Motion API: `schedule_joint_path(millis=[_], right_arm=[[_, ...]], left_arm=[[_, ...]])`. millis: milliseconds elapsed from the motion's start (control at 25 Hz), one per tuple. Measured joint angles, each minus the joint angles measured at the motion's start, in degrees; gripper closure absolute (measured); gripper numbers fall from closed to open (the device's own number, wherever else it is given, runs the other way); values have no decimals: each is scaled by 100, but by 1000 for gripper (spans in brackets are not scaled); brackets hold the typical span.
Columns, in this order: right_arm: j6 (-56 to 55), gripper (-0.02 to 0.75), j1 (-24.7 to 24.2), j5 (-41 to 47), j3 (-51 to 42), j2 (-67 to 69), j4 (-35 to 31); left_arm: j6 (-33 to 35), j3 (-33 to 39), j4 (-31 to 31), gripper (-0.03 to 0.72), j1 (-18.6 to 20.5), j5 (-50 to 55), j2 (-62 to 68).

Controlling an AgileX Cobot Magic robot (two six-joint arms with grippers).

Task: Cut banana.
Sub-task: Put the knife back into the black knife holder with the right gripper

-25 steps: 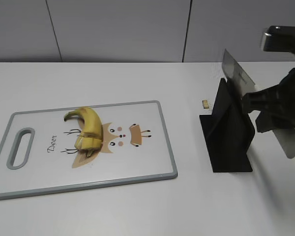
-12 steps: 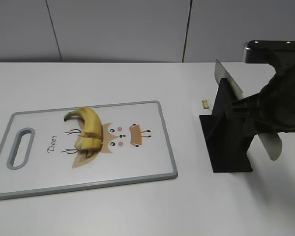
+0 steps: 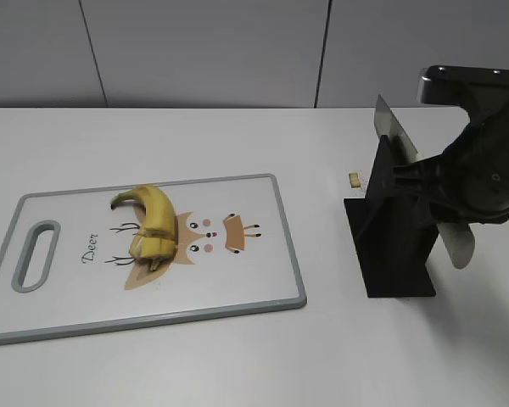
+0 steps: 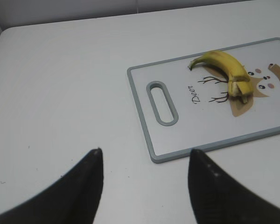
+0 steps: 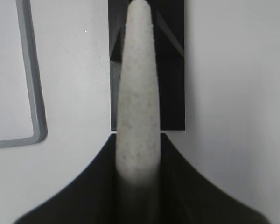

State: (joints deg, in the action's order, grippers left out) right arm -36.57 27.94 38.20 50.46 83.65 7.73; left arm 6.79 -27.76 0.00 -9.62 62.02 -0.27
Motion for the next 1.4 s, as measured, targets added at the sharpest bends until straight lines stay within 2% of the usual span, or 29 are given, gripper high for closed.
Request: schedule_joint_path(millis=[120, 200, 400, 520, 800, 1120, 1240, 1400], right_arm=[[-34, 567, 0, -6, 0, 0, 0], [-39, 539, 0, -27, 0, 0, 8], [-49, 294, 0, -82, 0, 0, 35], [-45, 216, 0, -82, 0, 0, 40], [184, 193, 0, -54, 0, -314, 59], [1402, 193, 0, 494, 0, -1749, 35], [2035, 193, 0, 744, 0, -2240, -173], [2919, 193, 0, 1170, 0, -2707, -730]], left_arm=[[0, 0, 0, 135, 0, 0, 0], [0, 0, 0, 135, 0, 0, 0], [0, 0, 0, 135, 0, 0, 0], [0, 0, 0, 135, 0, 0, 0], [0, 0, 0, 135, 0, 0, 0], [0, 0, 0, 135, 0, 0, 0], [0, 0, 0, 135, 75, 0, 0], [0, 0, 0, 135, 369, 0, 0]])
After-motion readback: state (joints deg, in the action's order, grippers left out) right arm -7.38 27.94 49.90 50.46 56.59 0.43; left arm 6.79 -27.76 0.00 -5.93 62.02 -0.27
